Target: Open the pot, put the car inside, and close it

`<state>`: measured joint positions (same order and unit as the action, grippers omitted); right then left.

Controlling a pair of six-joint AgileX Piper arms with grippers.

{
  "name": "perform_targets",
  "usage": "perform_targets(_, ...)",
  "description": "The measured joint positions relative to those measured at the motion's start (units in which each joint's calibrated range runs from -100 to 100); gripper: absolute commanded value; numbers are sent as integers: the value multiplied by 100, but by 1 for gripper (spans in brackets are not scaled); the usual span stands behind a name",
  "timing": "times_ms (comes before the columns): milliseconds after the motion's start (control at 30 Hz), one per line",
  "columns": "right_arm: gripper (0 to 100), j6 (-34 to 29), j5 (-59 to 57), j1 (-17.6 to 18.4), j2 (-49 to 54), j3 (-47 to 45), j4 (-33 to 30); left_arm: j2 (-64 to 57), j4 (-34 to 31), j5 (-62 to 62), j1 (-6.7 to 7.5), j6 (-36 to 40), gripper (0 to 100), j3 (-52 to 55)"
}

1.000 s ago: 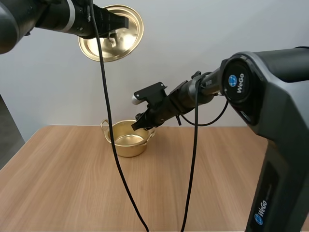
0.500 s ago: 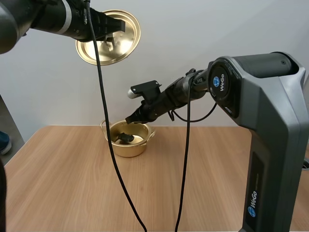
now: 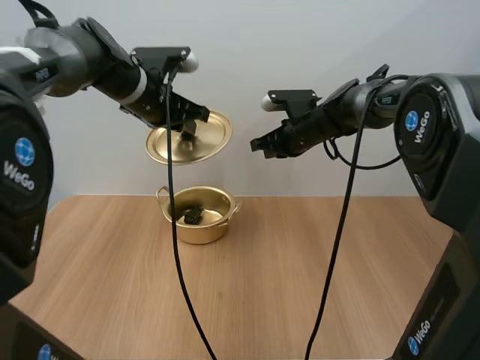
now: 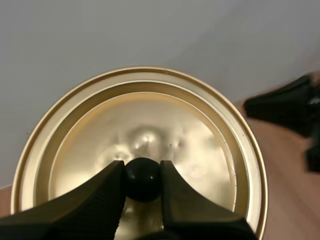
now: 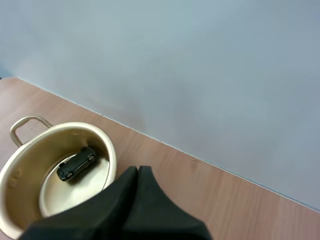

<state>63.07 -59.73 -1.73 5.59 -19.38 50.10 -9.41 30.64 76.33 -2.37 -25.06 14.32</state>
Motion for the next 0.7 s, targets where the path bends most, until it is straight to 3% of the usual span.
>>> perform_targets(133, 0, -38, -823, -424, 523, 0, 87, 675, -412, -242, 204, 0, 0, 0)
perform_targets(333, 0, -38, -1388, -901, 1198, 0, 76, 1662, -857, -249, 239, 109, 0, 0)
perform_targets(700, 0, -158, -1792, -974, 1550, 0, 112, 2003, -659, -710, 246, -138, 0, 0)
